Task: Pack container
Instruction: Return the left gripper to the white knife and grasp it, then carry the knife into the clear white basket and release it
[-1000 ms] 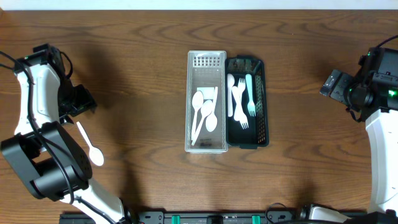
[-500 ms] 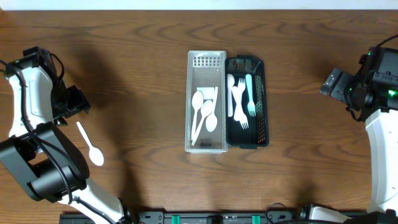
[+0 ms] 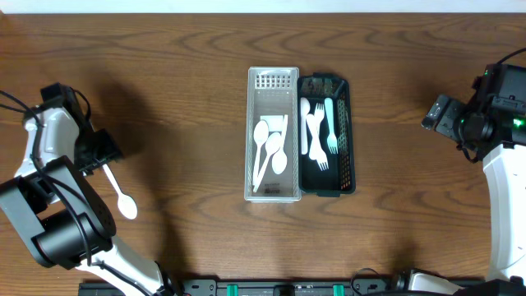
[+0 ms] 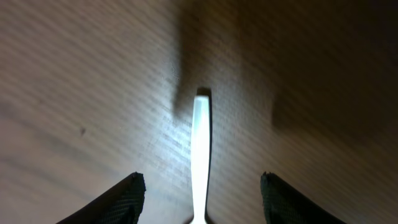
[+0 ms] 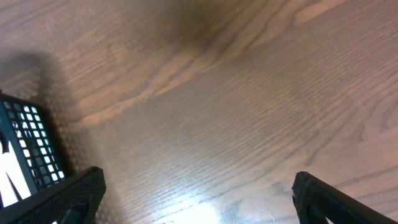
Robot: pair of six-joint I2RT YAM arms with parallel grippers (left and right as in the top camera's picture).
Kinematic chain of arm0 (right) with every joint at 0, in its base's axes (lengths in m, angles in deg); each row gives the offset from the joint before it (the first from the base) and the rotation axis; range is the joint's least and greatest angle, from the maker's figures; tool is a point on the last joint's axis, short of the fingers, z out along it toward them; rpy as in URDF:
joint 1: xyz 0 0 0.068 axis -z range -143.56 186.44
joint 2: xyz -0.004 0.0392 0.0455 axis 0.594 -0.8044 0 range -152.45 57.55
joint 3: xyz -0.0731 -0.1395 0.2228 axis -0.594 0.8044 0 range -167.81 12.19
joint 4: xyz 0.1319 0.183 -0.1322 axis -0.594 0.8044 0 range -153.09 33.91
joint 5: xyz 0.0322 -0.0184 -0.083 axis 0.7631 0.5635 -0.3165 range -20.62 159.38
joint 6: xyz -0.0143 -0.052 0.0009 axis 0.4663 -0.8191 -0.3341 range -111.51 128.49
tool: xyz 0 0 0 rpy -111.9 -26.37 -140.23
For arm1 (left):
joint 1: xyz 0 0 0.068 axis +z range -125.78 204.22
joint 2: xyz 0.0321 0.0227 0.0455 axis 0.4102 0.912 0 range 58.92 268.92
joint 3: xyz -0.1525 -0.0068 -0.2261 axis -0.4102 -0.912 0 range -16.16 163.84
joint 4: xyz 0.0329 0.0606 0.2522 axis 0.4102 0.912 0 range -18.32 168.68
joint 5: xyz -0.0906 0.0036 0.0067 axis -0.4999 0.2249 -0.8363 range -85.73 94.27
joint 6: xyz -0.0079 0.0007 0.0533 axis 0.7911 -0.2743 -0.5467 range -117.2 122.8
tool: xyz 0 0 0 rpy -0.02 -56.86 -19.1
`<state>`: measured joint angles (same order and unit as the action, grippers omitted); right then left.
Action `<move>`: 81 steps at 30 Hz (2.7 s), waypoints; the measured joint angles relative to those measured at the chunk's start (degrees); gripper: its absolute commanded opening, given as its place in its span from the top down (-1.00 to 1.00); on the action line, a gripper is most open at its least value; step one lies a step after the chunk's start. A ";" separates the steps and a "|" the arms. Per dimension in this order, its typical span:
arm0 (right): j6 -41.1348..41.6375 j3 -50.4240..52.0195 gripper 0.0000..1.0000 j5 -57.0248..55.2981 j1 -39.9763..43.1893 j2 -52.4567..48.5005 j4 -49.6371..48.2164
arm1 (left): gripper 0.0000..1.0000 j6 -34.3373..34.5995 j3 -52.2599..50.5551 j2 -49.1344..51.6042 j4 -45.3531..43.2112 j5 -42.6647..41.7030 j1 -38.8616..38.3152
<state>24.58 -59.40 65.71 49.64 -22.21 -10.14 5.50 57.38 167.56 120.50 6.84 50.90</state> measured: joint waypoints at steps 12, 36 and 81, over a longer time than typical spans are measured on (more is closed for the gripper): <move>0.00 0.00 -0.99 -0.02 0.00 0.00 0.42 | -0.07 -0.22 -8.87 -0.94 -8.28 -0.02 0.00; 0.00 0.00 -0.98 -0.02 0.00 0.00 0.59 | 0.88 -1.07 -10.95 -2.62 -7.80 -9.55 -0.02; 0.00 0.00 -0.98 1.97 0.00 0.00 3.43 | 0.88 6.08 -10.47 -29.03 -20.11 -15.50 -55.08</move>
<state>24.58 -59.40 67.68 49.64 -22.21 -6.71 11.58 46.91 138.53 100.39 -8.66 -4.18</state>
